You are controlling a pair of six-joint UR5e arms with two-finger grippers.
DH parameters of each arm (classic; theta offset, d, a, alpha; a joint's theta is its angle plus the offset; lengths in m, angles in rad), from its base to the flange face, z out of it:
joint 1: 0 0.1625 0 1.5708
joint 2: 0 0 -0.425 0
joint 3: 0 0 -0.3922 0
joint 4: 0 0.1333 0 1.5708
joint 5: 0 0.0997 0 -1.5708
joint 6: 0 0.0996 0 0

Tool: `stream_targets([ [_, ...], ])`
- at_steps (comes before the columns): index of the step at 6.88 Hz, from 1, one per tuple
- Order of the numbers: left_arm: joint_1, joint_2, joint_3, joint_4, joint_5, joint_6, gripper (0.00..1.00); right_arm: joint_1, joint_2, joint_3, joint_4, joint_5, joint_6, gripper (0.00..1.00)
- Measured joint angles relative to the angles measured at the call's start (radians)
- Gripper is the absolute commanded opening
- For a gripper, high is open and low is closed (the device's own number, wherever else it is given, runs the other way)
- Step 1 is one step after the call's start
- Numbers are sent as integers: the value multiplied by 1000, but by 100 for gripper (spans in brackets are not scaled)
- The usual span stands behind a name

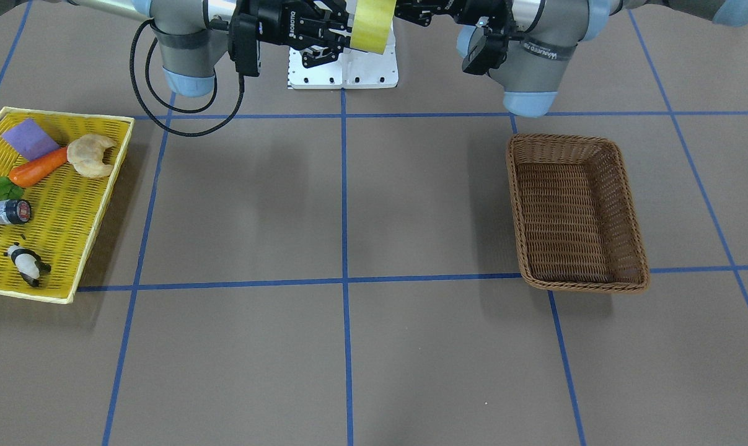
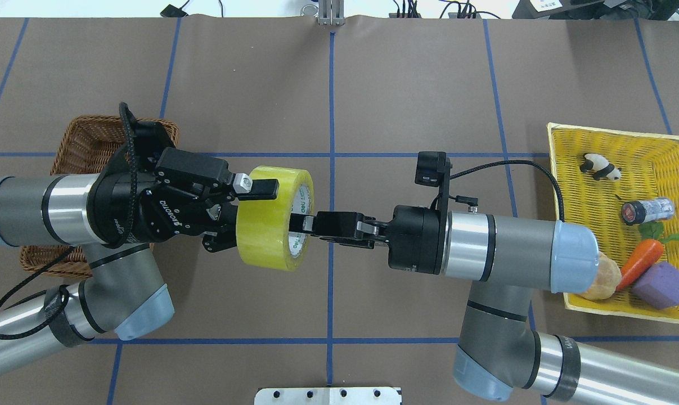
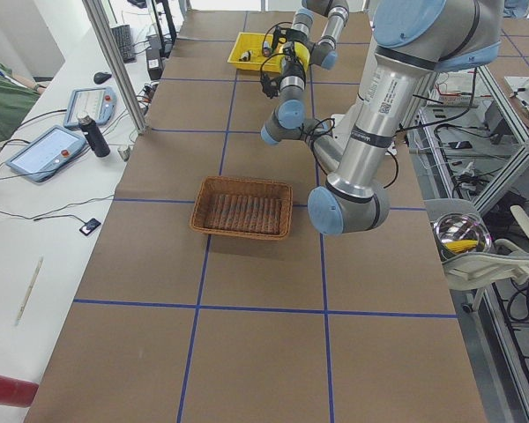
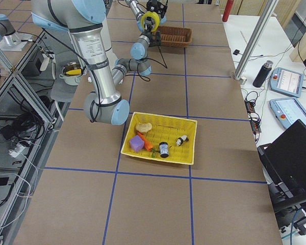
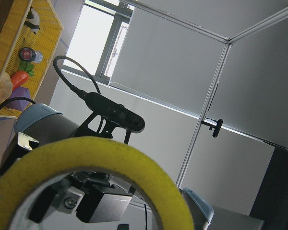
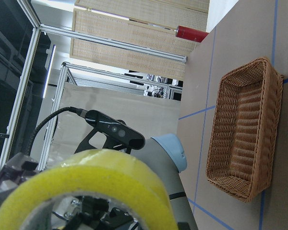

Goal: Move tape to another basket

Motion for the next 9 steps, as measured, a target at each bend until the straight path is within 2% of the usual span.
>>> stream_targets([
  [1,1,1,0,1,0,0,0,0,1,0,2,-1,0,100],
  [6,1,10,-1,2,0,-2,0,3,1,6,4,-6,35,100],
  [9,-7,22,-5,2,-7,-2,0,45,-27,14,6,40,37,100],
])
